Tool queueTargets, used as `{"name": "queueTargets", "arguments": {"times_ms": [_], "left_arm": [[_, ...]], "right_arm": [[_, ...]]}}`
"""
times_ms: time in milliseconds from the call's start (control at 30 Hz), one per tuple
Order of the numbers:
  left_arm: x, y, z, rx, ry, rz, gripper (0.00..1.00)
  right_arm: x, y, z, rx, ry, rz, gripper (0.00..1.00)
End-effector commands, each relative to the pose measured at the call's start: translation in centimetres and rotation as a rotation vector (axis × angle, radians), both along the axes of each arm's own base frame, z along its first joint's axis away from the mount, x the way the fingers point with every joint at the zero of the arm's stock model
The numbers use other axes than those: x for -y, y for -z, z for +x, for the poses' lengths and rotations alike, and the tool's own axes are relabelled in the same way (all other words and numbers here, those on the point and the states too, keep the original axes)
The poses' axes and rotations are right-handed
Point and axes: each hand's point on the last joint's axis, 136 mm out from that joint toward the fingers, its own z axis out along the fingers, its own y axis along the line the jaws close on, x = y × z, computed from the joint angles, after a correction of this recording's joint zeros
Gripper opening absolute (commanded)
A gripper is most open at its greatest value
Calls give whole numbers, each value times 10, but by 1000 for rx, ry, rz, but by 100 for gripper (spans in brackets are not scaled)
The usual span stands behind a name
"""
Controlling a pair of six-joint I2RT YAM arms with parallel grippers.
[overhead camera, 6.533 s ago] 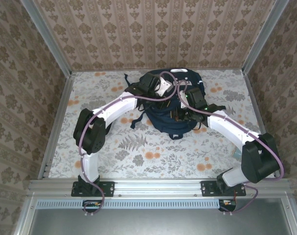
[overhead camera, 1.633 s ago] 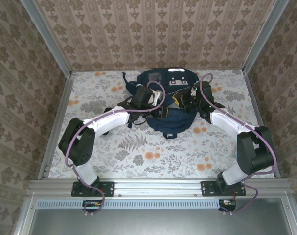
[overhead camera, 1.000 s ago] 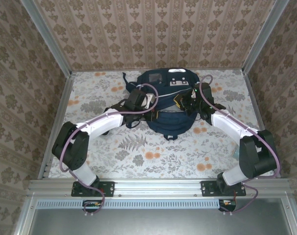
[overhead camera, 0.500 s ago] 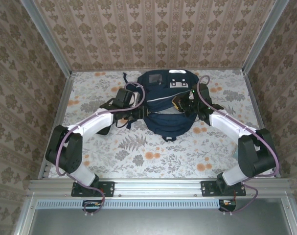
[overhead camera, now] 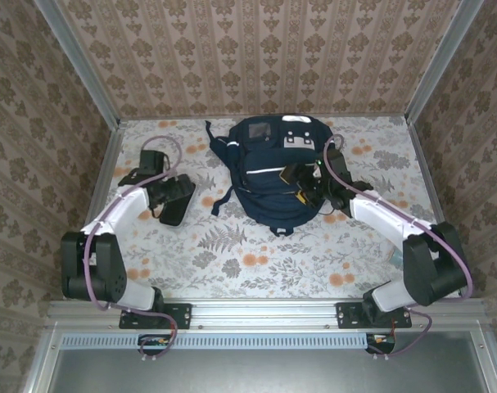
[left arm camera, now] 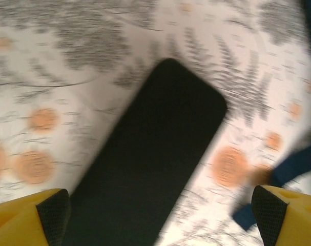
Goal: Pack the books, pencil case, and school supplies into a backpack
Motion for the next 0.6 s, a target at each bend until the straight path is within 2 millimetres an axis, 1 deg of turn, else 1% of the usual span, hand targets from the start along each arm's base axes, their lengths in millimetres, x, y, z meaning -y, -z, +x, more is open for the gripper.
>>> {"name": "queueTargets", "arguments": {"times_ms": [0,33,100,200,300,367,433,567], "left_arm": [[-27,19,-8,-83,-77,32,95],[-33,23,-7,-97,-89,30,95],[-36,30,-4,-114,-86,7,94],[-29,39,-2,-141,-52,-45,91],[-14,46,-2,-159,-7,-112,85],[-4,51,-6,-178,23,-148,78],[8,53,-12,-190,55,-163,73],[32,60,-30,-234,93,-184,71]], "right_arm": [[22,3,-20,11,3,-127,87],[25,2,-24,8,-9,-148,87],[28,-1,-31,-4,-39,-189,87],[33,-6,-39,-3,-59,-228,87],[40,-12,-43,9,-52,-270,88],[44,-18,-44,21,-45,-294,87],[45,-23,-43,37,-44,-310,87],[39,-29,-41,55,-59,-332,87]]}}
